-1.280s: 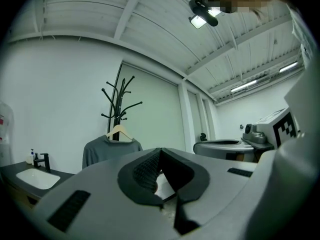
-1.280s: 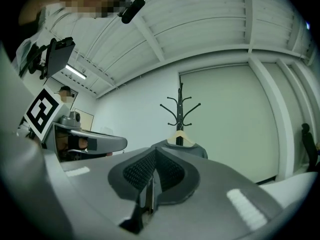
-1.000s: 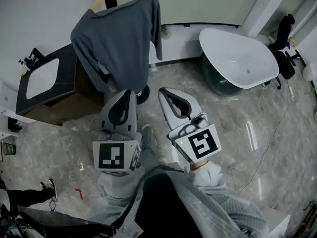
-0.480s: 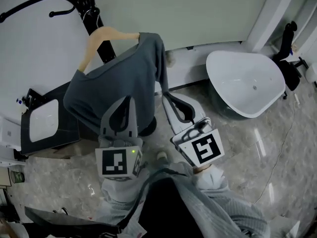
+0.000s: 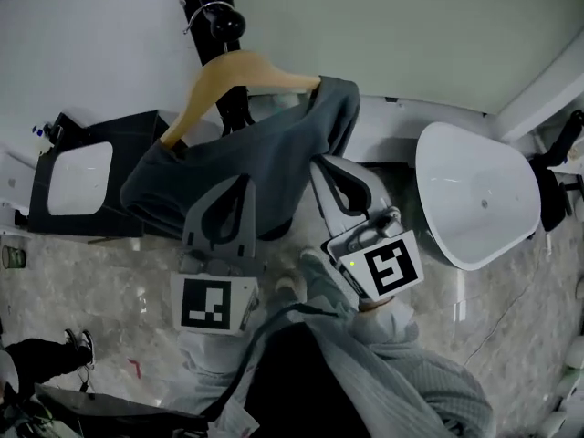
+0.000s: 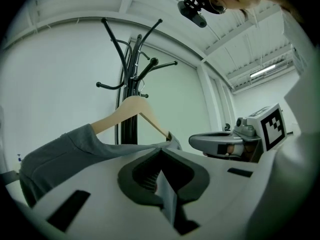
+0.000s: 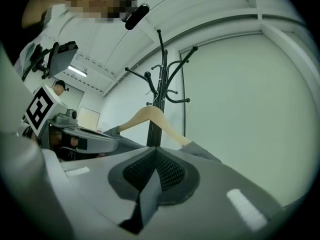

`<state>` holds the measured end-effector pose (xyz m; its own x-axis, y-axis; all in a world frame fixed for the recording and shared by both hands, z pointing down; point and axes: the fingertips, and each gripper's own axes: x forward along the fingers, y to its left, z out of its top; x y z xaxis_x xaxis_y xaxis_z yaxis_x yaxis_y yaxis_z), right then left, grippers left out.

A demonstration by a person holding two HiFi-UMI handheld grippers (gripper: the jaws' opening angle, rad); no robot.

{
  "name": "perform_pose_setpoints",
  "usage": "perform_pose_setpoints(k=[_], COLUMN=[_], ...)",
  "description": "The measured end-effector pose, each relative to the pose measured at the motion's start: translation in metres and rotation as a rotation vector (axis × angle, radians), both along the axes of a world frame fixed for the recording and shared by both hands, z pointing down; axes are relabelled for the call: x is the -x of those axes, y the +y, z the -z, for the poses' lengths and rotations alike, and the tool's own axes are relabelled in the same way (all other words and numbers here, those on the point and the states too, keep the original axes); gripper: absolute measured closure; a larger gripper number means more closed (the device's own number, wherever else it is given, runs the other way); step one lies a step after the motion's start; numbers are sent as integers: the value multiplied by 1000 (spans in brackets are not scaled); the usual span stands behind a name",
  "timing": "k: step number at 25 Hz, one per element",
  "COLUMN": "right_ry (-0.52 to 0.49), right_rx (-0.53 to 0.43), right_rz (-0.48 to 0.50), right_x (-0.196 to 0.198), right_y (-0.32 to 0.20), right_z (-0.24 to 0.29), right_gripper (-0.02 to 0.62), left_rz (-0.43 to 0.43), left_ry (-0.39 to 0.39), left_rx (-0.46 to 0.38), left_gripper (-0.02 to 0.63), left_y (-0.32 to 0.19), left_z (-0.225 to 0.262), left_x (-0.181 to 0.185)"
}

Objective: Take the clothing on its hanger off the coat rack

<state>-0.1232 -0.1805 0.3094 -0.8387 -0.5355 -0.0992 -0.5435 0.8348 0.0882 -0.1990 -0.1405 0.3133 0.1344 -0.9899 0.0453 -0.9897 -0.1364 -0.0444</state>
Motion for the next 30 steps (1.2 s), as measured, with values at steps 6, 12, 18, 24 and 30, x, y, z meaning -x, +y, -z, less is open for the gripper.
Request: perform_pose_setpoints(k=[6, 12, 18, 24, 30], right_ry=[-31, -36, -107, 3, 288], right_rx=[-68, -111, -61, -108, -178], right_rz=[258, 435, 618, 751, 920], right_x=[24, 17, 17, 31, 57], right_y=[-34, -60, -86, -101, -88], right_z=[25, 46, 79, 98, 78], right_gripper=[594, 594, 592, 565, 485], left_rz=[45, 174, 227, 228, 49], left_ry=[-49, -107, -163, -203, -340], left_rx=[5, -45, -25, -60, 102], left_gripper=[601, 601, 601, 598, 446], left_y=[-15, -18, -10, -1, -15], left_z=[21, 47, 61, 89, 76], left_x=[10, 15, 32, 66, 75])
